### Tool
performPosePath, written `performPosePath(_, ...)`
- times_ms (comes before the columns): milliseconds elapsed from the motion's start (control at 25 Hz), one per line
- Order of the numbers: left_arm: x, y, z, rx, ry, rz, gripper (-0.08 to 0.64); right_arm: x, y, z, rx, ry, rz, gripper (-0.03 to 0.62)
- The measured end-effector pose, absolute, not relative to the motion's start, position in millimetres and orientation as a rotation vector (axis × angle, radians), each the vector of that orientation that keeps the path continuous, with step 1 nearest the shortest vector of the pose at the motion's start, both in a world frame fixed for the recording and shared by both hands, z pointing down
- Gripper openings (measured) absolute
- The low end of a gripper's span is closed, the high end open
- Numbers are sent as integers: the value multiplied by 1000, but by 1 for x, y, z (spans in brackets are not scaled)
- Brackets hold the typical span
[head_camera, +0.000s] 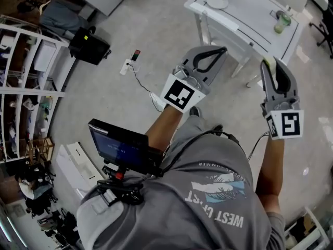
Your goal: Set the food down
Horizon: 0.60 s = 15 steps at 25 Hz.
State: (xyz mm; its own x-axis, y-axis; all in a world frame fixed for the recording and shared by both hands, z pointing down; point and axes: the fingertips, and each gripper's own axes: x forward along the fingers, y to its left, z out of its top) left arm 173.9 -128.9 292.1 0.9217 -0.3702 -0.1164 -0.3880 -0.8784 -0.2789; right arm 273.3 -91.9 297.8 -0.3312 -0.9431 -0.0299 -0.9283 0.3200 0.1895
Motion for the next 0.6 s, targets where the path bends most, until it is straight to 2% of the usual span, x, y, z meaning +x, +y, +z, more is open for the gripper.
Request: performPosePath(600,163,-260,280,-2811,483,161,8,262,-214,290,1839,-2398,-250,101)
